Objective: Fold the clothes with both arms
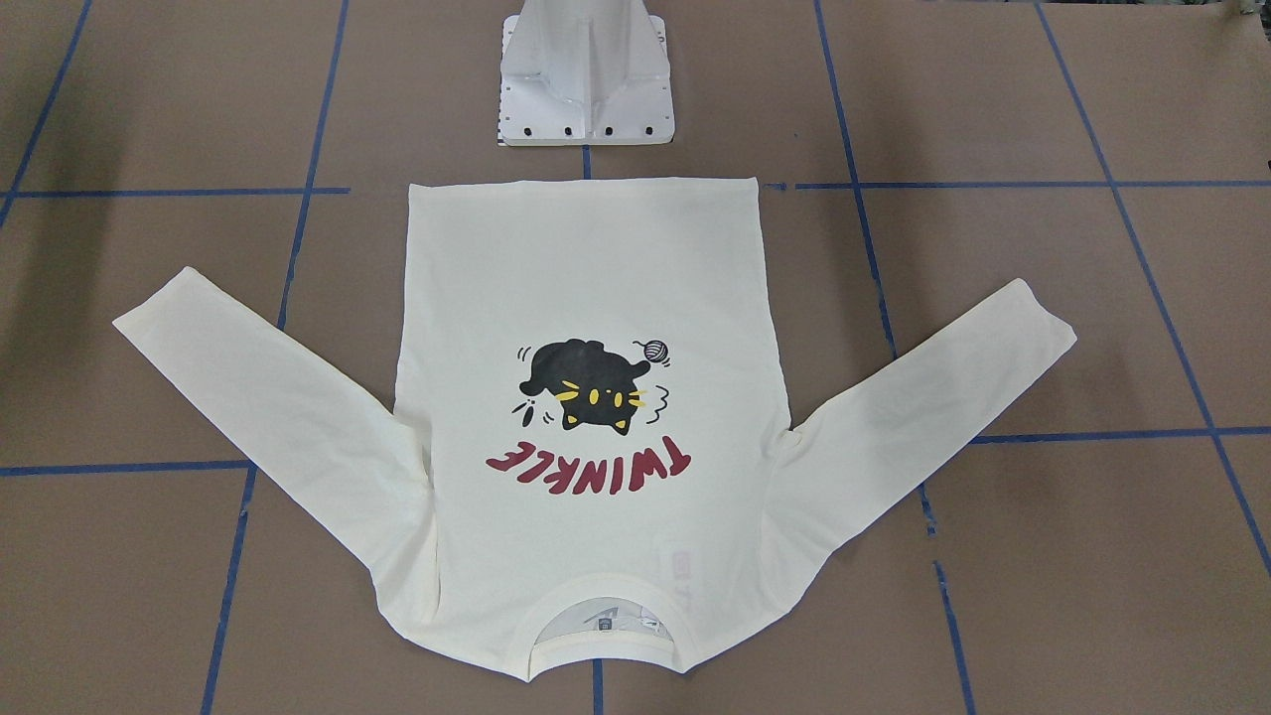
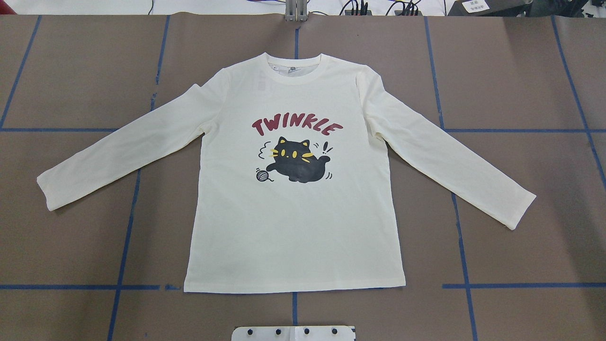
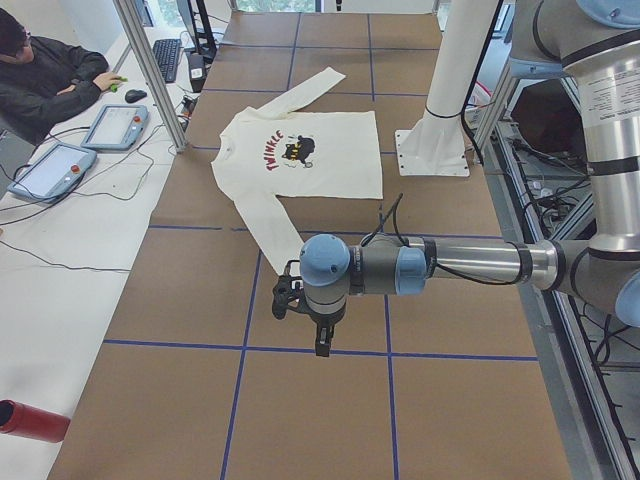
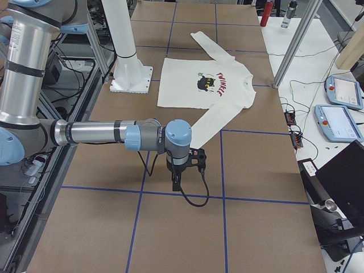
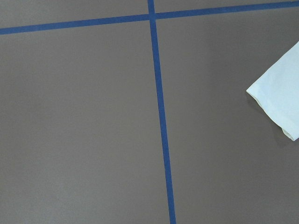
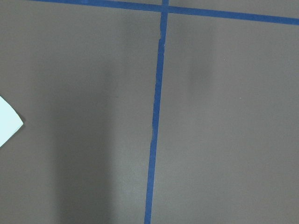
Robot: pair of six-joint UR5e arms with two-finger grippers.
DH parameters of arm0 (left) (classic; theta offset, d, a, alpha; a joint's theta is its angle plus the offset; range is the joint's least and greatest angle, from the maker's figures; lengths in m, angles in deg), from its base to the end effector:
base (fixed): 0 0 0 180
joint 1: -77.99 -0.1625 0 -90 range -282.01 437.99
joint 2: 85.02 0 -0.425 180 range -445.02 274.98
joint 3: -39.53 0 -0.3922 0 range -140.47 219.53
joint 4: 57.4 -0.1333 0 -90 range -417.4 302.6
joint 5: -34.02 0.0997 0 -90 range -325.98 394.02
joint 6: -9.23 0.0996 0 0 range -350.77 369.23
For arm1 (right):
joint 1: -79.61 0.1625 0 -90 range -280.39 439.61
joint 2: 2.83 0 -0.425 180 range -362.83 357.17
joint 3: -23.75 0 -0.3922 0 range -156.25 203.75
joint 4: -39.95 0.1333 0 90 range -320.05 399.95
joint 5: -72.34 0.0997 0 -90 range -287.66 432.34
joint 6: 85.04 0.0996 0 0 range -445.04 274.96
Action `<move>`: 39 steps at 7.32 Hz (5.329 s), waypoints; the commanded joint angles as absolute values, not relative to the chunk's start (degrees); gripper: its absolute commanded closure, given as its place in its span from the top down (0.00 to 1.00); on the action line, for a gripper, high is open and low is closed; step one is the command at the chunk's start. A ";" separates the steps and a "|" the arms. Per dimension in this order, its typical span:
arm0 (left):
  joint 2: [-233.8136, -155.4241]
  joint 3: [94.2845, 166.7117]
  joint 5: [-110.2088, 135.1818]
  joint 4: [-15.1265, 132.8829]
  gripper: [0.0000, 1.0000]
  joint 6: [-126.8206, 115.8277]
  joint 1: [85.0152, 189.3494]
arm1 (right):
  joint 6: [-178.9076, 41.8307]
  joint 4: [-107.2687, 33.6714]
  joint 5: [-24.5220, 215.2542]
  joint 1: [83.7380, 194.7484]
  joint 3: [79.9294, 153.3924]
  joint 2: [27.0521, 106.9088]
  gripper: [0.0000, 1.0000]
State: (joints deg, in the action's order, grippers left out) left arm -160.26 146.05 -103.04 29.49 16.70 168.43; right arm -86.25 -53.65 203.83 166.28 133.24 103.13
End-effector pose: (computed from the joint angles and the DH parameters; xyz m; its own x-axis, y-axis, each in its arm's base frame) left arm -0.0633 -0.3813 0.6316 0.6763 0.1077 -0.7287 -0.0809 0.9941 0.0718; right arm 0.0455 -0.3775 0.6217 0.7465 -0.0638 0.6624 0.0739 0.9972 0.0128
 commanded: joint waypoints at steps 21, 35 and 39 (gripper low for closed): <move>-169.14 147.19 -103.53 53.78 1.00 16.09 170.71 | -30.46 12.51 179.57 127.87 120.10 102.11 0.65; -168.70 147.11 -103.53 55.19 1.00 16.26 170.89 | -30.90 12.53 179.39 123.82 117.80 102.82 0.07; -168.70 147.19 -103.53 55.19 1.00 16.27 171.33 | -31.78 11.05 180.62 124.43 120.41 101.94 0.00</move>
